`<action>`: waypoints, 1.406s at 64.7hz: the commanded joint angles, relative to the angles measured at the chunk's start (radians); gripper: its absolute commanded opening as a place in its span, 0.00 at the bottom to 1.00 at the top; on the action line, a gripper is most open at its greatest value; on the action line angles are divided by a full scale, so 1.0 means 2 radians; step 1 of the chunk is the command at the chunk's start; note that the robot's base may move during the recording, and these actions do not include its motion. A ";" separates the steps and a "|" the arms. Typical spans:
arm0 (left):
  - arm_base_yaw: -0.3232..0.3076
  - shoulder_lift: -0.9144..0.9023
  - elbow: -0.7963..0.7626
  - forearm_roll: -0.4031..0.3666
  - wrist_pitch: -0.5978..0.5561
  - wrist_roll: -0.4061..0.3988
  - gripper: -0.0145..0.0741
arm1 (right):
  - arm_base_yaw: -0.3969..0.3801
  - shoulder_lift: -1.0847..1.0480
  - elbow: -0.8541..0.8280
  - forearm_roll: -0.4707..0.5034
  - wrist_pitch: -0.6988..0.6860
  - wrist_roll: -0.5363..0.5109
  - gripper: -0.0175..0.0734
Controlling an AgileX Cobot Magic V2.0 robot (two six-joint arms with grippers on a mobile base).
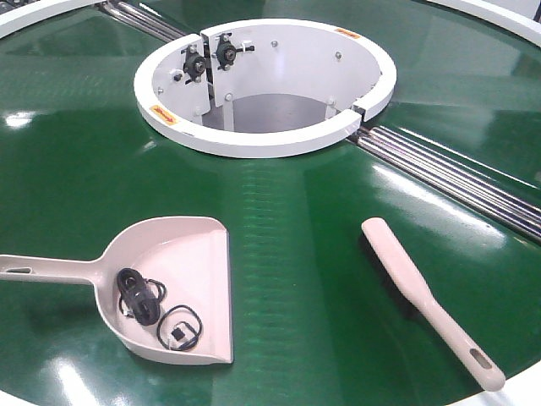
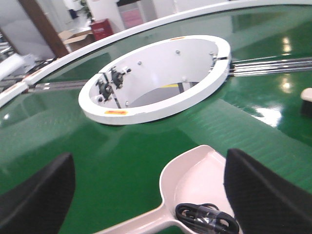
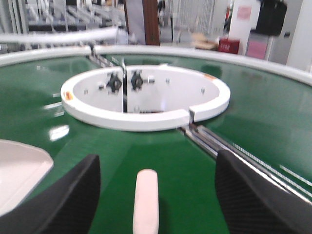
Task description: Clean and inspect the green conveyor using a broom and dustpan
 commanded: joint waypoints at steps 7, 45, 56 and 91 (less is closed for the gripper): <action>-0.002 -0.055 0.140 0.004 -0.186 -0.147 0.82 | -0.001 -0.026 0.061 -0.004 -0.164 -0.004 0.73; -0.002 -0.061 0.146 0.008 -0.217 -0.112 0.16 | -0.001 -0.026 0.064 -0.004 -0.145 -0.003 0.18; -0.002 -0.061 0.146 0.008 -0.218 -0.112 0.16 | -0.001 -0.026 0.064 -0.004 -0.143 -0.003 0.18; -0.002 -0.061 0.146 0.008 -0.216 -0.112 0.16 | -0.001 -0.026 0.064 -0.004 -0.143 -0.003 0.18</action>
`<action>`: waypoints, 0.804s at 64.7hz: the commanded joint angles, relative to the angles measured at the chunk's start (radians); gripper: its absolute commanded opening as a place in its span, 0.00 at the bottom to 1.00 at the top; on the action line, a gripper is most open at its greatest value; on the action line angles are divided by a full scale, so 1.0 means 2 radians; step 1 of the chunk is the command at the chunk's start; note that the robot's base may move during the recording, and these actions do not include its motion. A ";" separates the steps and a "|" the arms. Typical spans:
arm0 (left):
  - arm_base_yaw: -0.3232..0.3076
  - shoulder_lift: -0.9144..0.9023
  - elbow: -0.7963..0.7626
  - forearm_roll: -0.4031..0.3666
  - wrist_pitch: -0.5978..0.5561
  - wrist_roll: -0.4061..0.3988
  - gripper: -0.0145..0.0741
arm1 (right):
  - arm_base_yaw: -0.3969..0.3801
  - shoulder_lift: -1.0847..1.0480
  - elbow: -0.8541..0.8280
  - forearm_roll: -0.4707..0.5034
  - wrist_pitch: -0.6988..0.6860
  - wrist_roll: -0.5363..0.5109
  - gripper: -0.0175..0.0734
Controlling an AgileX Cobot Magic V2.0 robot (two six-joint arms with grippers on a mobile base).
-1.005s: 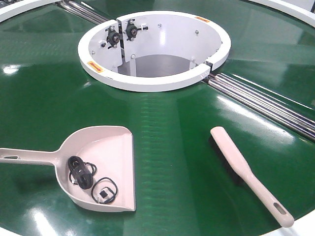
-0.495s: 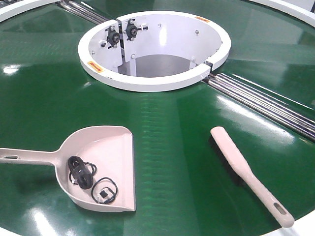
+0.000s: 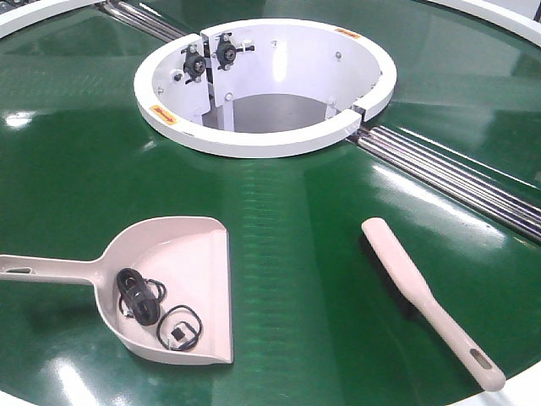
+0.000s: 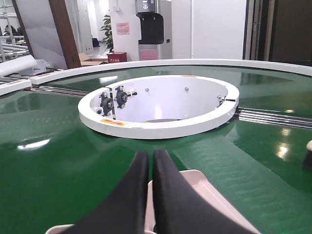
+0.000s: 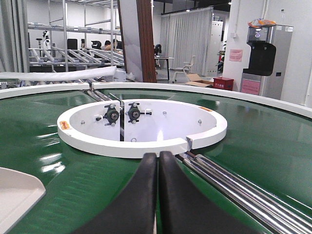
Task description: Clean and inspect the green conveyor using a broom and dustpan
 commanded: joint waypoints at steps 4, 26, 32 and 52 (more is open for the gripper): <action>-0.002 0.004 -0.011 -0.001 -0.038 0.000 0.16 | -0.001 0.006 -0.013 -0.004 -0.035 -0.001 0.18; 0.075 -0.066 0.119 0.021 -0.080 -0.044 0.16 | -0.001 0.006 -0.013 -0.004 -0.035 -0.001 0.18; 0.107 -0.104 0.119 0.020 -0.036 -0.054 0.16 | -0.001 0.006 -0.013 -0.004 -0.035 -0.001 0.18; 0.129 -0.117 0.120 0.021 -0.017 -0.070 0.16 | -0.001 0.006 -0.013 -0.004 -0.035 -0.001 0.18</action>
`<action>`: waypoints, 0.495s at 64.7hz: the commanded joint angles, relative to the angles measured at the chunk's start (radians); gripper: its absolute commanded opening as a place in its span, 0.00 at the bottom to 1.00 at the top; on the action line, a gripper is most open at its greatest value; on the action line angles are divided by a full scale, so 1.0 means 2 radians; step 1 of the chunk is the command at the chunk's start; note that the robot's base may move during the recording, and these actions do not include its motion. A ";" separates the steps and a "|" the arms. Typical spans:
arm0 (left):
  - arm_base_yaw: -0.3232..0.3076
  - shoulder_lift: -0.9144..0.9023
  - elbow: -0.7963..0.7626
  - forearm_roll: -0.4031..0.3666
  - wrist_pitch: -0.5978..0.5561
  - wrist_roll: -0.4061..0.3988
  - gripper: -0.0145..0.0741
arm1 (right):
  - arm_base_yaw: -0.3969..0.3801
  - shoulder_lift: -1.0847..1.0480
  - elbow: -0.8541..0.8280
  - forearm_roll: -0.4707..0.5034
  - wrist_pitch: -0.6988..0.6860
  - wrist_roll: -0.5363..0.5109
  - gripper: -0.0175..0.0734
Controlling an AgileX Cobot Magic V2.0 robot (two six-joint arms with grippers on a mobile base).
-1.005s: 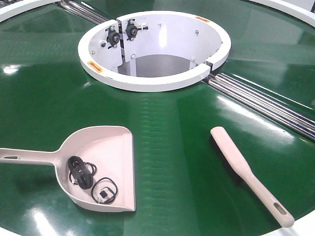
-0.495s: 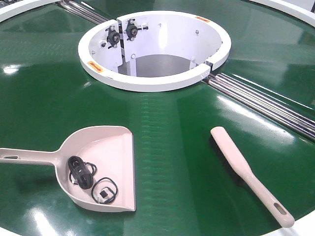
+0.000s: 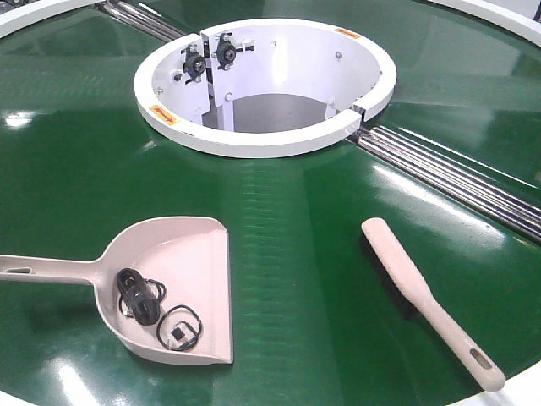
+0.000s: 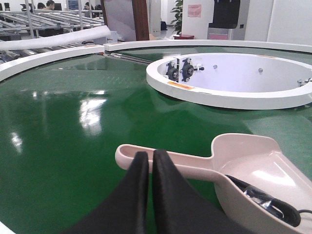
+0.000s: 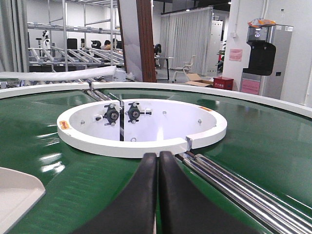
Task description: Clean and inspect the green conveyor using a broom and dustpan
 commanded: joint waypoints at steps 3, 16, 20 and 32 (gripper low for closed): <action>-0.007 -0.008 0.005 -0.001 -0.033 -0.023 0.16 | -0.001 0.006 -0.013 -0.004 -0.035 -0.001 0.18; -0.008 -0.008 0.005 -0.001 -0.033 -0.023 0.16 | -0.001 0.006 -0.013 -0.004 -0.035 -0.001 0.18; -0.008 -0.008 0.005 -0.001 -0.033 -0.023 0.16 | -0.001 0.006 -0.013 -0.004 -0.035 -0.001 0.18; -0.008 -0.008 0.005 -0.001 -0.033 -0.023 0.16 | -0.001 0.006 -0.013 -0.004 -0.035 -0.001 0.18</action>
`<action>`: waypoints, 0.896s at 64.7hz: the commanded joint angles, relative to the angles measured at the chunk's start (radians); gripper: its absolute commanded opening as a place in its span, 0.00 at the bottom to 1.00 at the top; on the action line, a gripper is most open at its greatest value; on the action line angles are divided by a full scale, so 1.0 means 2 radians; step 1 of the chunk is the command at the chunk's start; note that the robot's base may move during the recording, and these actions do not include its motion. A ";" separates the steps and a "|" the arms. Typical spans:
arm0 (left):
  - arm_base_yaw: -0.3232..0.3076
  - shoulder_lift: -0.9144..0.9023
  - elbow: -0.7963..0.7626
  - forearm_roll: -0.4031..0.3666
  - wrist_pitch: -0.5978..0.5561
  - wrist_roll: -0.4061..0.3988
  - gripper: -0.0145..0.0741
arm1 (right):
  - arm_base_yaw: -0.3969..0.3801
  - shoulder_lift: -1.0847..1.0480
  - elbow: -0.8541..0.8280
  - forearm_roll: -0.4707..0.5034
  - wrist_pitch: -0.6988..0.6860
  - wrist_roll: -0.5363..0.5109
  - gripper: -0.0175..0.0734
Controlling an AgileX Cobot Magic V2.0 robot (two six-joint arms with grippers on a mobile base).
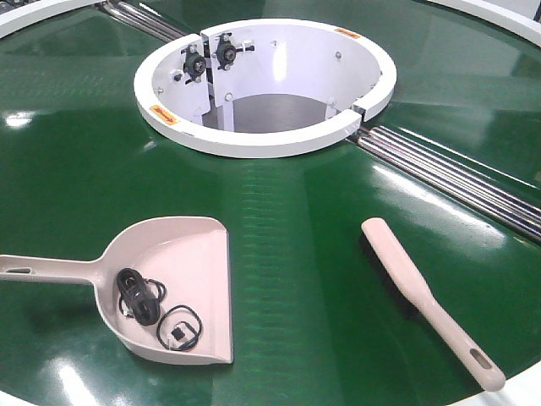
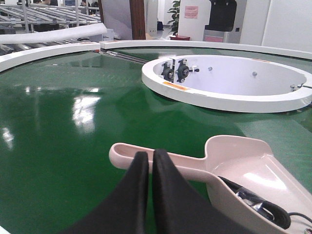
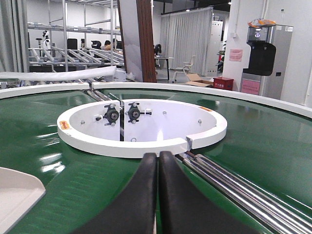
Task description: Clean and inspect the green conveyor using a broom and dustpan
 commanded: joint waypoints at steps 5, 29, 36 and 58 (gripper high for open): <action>-0.004 -0.008 0.005 -0.001 -0.033 -0.006 0.16 | -0.001 0.006 -0.013 -0.004 -0.035 -0.001 0.18; -0.004 -0.008 0.005 -0.001 -0.033 -0.006 0.16 | -0.001 0.006 -0.013 -0.004 -0.035 -0.001 0.18; -0.004 -0.008 0.005 -0.001 -0.033 -0.006 0.16 | -0.007 0.006 -0.013 -0.015 -0.022 -0.007 0.18; -0.004 -0.008 0.005 -0.001 -0.033 -0.006 0.16 | -0.103 -0.008 0.076 -0.017 -0.067 0.009 0.18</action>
